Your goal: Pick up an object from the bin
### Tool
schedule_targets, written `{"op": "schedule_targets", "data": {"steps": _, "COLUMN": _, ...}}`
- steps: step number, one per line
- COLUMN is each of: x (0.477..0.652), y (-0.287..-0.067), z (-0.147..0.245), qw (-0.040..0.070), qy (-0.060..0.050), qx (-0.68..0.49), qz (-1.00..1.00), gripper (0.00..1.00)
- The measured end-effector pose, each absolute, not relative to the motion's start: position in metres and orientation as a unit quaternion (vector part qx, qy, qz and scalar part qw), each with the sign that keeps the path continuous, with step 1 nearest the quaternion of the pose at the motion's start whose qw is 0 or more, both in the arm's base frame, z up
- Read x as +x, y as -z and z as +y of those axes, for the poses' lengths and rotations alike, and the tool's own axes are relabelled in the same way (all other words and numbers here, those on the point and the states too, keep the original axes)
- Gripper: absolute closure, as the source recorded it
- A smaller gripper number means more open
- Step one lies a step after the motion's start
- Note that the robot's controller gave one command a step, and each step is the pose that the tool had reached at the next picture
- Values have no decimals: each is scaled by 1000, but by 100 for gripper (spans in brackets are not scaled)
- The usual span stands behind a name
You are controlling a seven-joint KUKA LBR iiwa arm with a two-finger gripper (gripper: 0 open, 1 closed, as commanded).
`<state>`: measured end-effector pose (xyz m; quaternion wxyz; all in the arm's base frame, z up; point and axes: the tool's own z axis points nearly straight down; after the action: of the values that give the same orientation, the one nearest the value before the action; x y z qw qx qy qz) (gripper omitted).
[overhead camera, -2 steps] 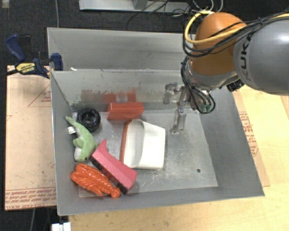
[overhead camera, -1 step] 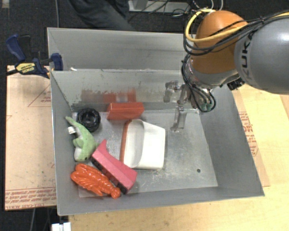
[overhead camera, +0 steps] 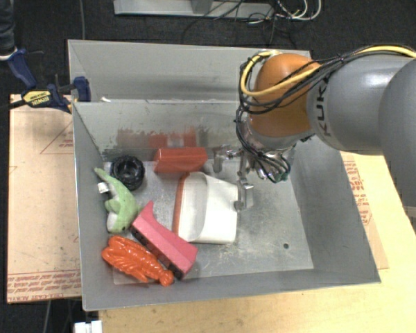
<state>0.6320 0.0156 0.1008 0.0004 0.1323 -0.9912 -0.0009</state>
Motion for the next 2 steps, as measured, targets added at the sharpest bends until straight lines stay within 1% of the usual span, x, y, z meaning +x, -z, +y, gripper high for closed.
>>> {"op": "schedule_targets", "data": {"steps": 1, "x": 627, "y": -150, "z": 17, "qw": -5, "qy": 0, "qx": 165, "qz": -986, "gripper": 0}}
{"op": "schedule_targets", "data": {"steps": 2, "x": 652, "y": -105, "z": 84, "qw": -2, "qy": 1, "qx": 52, "qz": -999, "gripper": 0}}
